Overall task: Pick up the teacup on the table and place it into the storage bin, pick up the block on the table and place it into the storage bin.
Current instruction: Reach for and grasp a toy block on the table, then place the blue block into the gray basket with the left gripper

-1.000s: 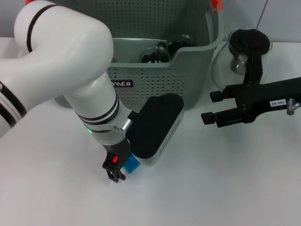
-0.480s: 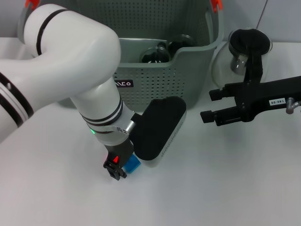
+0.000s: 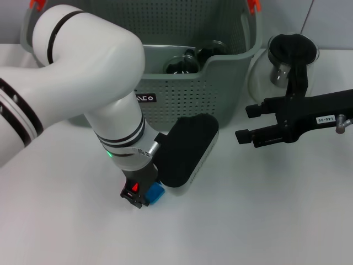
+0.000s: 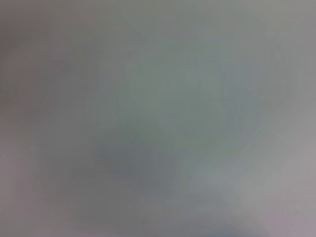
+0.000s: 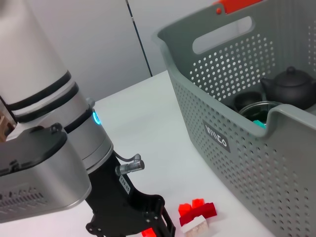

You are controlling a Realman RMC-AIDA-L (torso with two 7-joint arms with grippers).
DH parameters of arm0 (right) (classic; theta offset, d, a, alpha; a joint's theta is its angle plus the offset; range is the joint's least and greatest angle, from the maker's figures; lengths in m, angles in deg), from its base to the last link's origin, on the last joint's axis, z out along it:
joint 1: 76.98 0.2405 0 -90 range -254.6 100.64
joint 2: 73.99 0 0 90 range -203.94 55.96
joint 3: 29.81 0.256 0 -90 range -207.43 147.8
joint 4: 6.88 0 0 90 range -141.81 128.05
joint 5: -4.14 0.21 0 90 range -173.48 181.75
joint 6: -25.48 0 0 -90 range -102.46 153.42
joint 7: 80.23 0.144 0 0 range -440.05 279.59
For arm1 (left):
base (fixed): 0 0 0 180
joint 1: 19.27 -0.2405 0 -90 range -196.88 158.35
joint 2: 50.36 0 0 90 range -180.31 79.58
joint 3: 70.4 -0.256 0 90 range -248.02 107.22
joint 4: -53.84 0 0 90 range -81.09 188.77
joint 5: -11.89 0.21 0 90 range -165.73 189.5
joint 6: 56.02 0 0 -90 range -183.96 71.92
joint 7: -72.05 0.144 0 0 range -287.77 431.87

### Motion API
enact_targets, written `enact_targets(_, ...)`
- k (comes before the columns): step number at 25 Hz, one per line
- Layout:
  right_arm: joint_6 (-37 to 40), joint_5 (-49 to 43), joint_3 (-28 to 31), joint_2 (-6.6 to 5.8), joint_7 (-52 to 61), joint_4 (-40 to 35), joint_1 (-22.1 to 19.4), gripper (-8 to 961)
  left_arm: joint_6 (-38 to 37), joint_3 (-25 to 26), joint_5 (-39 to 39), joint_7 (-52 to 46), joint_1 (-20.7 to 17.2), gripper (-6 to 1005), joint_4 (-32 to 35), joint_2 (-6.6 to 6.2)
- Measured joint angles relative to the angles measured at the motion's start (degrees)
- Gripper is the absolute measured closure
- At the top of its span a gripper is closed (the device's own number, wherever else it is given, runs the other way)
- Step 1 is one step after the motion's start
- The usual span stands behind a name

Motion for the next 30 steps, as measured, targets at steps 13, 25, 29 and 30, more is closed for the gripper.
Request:
enact_targets(13,-0.3,0.0,0.2,0.0,0.0,0.0,0.0,76,-0.3,0.0,0.3,-1.7,0.5,579,-0.1,-0.08)
enact_targets(25,-0.3,0.0,0.7,0.0,-0.7,0.0,0.0,75,-4.4,1.2,1.5,-6.3,1.4,578,2.4,-0.09)
enact_targets(29,-0.3,0.0,0.7,0.0,-1.5,0.0,0.0,75,-9.1,4.7,0.9,-7.4,0.1,573,7.8,-0.07)
enact_targets(30,-0.2,0.0,0.7,0.0,-1.7,0.0,0.0,75,-10.6,6.0,0.4,-7.6,-0.4,571,9.6,-0.02)
